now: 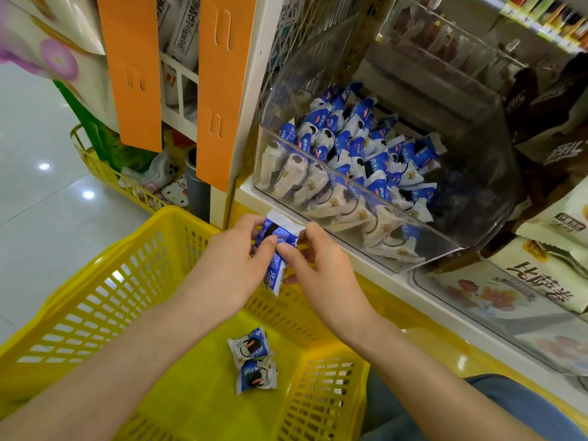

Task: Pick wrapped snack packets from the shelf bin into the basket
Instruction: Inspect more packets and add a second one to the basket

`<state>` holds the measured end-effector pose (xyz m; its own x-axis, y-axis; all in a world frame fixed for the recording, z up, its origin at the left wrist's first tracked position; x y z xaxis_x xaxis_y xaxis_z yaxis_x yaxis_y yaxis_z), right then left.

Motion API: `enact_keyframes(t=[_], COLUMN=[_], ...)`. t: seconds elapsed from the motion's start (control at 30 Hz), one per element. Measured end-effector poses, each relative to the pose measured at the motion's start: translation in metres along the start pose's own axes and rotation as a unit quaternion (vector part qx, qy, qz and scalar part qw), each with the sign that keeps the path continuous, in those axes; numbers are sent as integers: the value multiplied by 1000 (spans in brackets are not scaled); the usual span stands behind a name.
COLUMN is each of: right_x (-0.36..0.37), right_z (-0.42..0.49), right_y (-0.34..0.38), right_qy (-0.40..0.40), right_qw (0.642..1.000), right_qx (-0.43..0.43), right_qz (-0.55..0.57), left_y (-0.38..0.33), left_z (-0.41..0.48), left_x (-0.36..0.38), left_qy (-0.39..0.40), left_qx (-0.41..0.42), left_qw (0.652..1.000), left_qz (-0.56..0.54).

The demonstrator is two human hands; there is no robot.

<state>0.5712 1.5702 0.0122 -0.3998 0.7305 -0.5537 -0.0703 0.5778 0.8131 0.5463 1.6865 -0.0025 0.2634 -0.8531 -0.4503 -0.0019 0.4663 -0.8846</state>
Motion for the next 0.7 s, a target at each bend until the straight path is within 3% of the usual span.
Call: enact_keyframes(t=[0.2, 0.37, 0.6, 0.7], right_x=[0, 4, 0, -4], right_z=[-4, -2, 3, 6], right_y=[9, 6, 2, -3], right_qy=[-25, -12, -17, -28], right_qw=[996, 997, 999, 1000], right_qx=[-41, -21, -7, 4], right_qz=[-72, -68, -31, -1], left_y=[-8, -2, 5, 7], left_z=[-1, 0, -2, -2], left_x=[-4, 0, 1, 11], left_qy=[6, 28, 18, 42], left_qx=[55, 28, -21, -72], left_qw=[993, 992, 1000, 989], left_qz=[106, 124, -1, -125])
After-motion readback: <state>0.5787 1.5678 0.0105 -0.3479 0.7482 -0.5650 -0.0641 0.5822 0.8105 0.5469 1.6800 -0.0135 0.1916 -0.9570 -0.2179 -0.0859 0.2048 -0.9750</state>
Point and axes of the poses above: each hand's wrist, its own z-axis towards the middle knuckle, its own x-axis out of the palm, y = z × x, the point moved 8 cm from there along z, towards the middle knuckle, and after that the axes turned 7 degrees about x, right-handed, at the moved point
